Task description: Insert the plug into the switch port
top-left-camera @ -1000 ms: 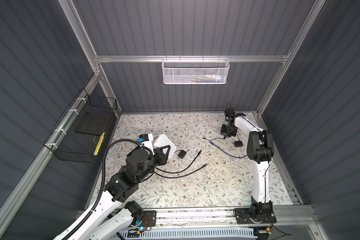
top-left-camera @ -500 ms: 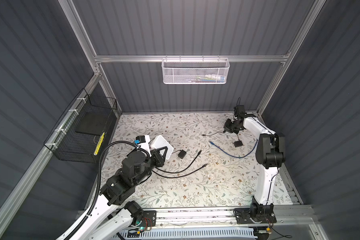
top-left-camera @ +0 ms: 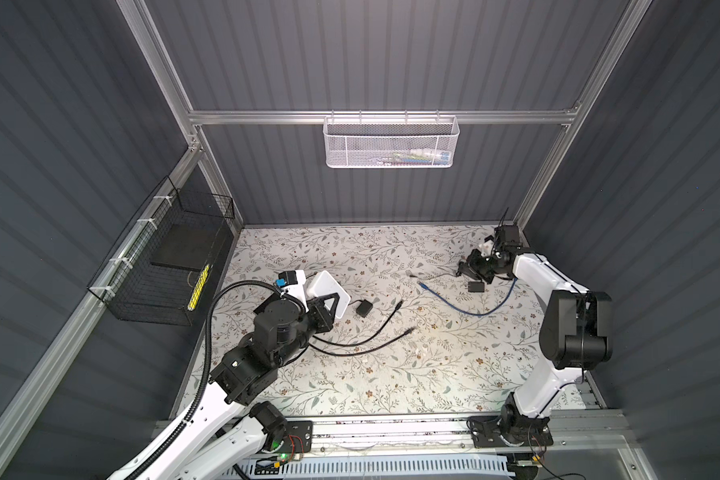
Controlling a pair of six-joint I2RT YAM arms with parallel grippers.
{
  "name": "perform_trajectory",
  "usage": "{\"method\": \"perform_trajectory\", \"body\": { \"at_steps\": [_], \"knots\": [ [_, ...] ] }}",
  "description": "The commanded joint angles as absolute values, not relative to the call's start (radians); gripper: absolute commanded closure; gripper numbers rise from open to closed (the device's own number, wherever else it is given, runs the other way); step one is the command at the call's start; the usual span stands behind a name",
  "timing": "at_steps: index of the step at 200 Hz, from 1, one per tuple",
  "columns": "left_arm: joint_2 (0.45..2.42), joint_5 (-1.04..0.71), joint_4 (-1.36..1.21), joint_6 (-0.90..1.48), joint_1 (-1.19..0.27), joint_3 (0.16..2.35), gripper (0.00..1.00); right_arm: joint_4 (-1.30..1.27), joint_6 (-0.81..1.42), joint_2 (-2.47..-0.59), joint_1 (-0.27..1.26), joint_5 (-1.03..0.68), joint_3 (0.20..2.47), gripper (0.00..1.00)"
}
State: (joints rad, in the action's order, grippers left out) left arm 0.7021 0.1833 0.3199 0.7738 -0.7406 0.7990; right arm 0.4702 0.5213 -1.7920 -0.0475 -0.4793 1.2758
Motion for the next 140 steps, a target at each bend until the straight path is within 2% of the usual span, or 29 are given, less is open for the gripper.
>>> {"method": "perform_trajectory", "body": {
  "at_steps": [1,23,63,123,140],
  "knots": [
    [0.709,0.175,0.26,0.784,-0.739,0.796,1.0,0.445,0.479,-1.783,-0.062,-0.546,1.21,1.0],
    [0.722,0.168,0.258,0.784,-0.738,0.798,1.0,0.4,0.484,-1.774,-0.082,-0.542,1.14,1.0],
    [0.724,0.167,0.261,0.785,-0.739,0.798,1.0,0.394,0.482,-1.816,-0.121,-0.55,1.147,1.0],
    [0.714,0.178,0.259,0.792,-0.739,0.786,1.0,0.471,0.429,-1.882,-0.135,-0.424,1.2,1.0],
    [0.721,0.176,0.258,0.789,-0.739,0.788,1.0,0.476,0.424,-1.88,-0.133,-0.396,1.197,0.95]
  ]
}}
